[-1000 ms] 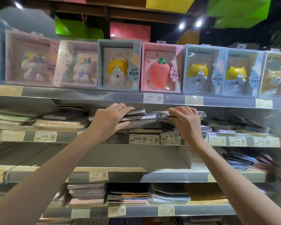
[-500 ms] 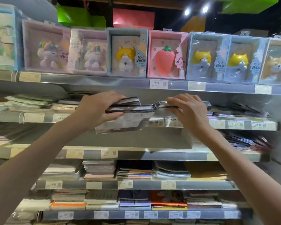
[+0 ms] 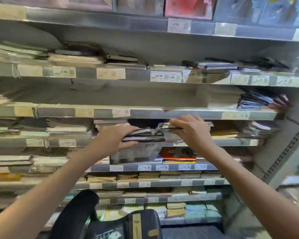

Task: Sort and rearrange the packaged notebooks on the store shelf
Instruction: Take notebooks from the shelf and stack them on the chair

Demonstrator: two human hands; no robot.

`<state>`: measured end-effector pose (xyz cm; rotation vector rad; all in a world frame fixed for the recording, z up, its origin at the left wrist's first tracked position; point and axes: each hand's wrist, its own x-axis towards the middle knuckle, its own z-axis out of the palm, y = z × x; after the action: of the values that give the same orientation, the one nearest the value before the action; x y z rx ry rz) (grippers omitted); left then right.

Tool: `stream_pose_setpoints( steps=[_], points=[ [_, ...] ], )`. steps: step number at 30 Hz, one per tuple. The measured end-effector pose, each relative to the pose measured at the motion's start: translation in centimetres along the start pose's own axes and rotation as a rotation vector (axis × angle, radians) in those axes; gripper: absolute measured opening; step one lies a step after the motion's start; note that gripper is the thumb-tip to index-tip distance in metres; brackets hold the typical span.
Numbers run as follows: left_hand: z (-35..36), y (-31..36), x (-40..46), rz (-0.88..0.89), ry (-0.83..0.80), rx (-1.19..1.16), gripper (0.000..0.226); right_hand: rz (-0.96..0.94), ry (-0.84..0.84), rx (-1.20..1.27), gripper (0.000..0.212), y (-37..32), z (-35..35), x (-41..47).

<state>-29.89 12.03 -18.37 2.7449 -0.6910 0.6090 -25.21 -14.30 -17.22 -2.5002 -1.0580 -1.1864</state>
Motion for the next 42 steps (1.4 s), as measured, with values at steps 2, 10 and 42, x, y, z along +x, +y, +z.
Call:
stream_pose_setpoints(
  steps=[2,10,42],
  points=[
    [2.5,-0.2,-1.6,-0.057,-0.068,-0.044,0.051,0.024,-0.069,0.034,0.018,-0.7,1.9,-2.2],
    [12.8,-1.9,-7.8,-0.204,-0.327,-0.09,0.051,0.114,-0.376,0.125,0.019,-2.6,9.8,-11.1],
    [37.1,-11.7,-27.1,-0.686,-0.477,-0.171,0.049,0.249,-0.698,0.21,0.047,-13.1,33.1,-36.3]
  ],
)
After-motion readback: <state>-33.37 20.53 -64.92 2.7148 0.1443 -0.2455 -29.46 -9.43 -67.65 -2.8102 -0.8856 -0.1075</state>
